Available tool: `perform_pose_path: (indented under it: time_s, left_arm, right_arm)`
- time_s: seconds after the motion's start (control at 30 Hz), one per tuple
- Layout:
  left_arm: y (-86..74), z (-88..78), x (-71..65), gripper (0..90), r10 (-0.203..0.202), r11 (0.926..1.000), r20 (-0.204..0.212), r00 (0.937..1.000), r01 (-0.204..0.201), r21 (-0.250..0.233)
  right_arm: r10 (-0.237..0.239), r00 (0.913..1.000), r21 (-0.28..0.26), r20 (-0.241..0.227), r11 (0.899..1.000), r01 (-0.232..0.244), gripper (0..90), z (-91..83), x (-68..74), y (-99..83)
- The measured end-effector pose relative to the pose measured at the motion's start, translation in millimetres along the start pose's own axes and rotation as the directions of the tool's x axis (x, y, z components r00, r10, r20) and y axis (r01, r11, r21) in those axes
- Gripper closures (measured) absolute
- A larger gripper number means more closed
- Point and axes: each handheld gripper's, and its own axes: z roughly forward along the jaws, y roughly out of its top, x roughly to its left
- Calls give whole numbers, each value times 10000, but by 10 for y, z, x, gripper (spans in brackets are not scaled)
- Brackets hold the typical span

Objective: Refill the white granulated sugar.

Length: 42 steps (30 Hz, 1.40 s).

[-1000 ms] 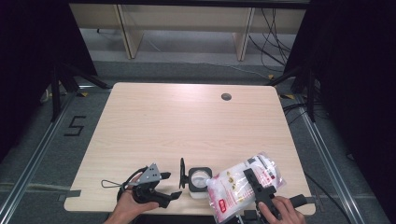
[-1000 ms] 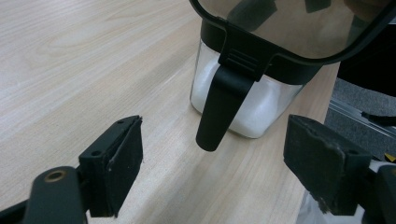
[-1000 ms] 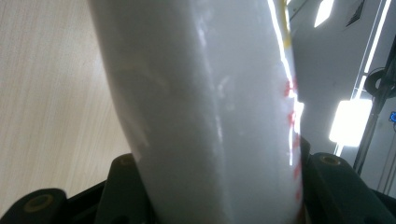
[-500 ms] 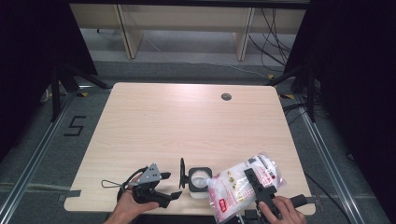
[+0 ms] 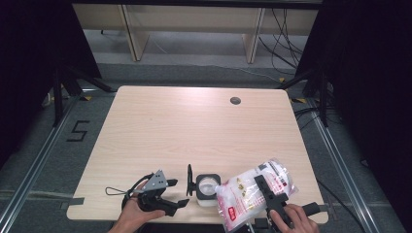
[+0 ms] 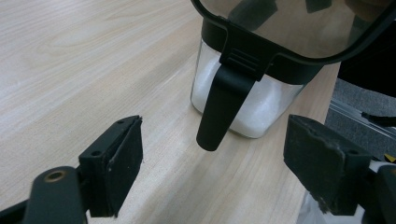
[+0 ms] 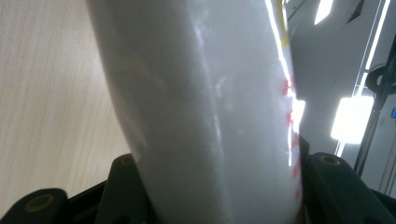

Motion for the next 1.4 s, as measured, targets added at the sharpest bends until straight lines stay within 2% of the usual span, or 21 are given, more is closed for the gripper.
perform_pose_path:
  time_s: [0.1,0.13,0.17,0.23,0.27,0.3,0.4,0.43,0.47,0.53,0.93,1.0,1.07,1.4]
  left_arm:
    - [0,-1,-2,195,10,10000,7,10000,-10,6]
    - [-6,1,-20,195,-287,9996,-48,9996,287,-5]
    - [-4,1,-15,195,-224,9997,-34,9997,224,-8]
    - [2,-2,1,195,20,10000,-2,10000,-20,-2]
    - [1,-2,-1,195,1,10000,-2,10000,-1,-8]
    - [1,-2,-2,195,10,10000,-1,10000,-10,-5]
    - [1,0,-1,195,1,10000,2,10000,-1,-3]
    - [1,-1,-2,195,5,10000,5,10000,-5,-3]
    - [-5,0,-18,195,-254,9997,-36,9997,254,-5]
    - [1,-1,-1,195,-1,10000,0,10000,1,-3]
    - [2,-2,-1,195,18,10000,-6,10000,-18,-2]
    - [-3,-3,-21,195,-263,9997,-89,9996,263,13]
    - [3,-2,1,195,38,10000,-4,10000,-38,-8]
    - [3,-3,2,195,38,10000,25,10000,-38,-32]
  right_arm:
    - [-28,10000,-2,-8,10000,28,525,-1,0,4]
    - [-26,10000,-14,-14,10000,26,525,-1,2,5]
    - [79,9999,55,-66,10000,-78,526,-4,15,7]
    - [-13,10000,21,-18,10000,13,525,0,5,9]
    - [-34,10000,21,-2,10000,34,526,-2,3,10]
    - [142,9999,76,-57,9999,-141,525,-5,16,8]
    - [-41,10000,29,13,10000,41,525,-4,-5,10]
    - [93,10000,73,-33,9999,-93,525,-4,10,9]
    - [154,9998,110,-82,9998,-154,525,-5,18,9]
    - [-38,10000,35,-41,10000,39,525,-3,0,5]
    - [-145,9999,36,-26,9999,145,525,-5,-9,4]
    - [-174,9998,45,-34,9998,174,525,-8,-13,5]
    - [-125,9999,54,-62,9999,125,525,-8,-9,2]
    - [-149,9999,78,-58,9999,150,525,-12,-12,6]
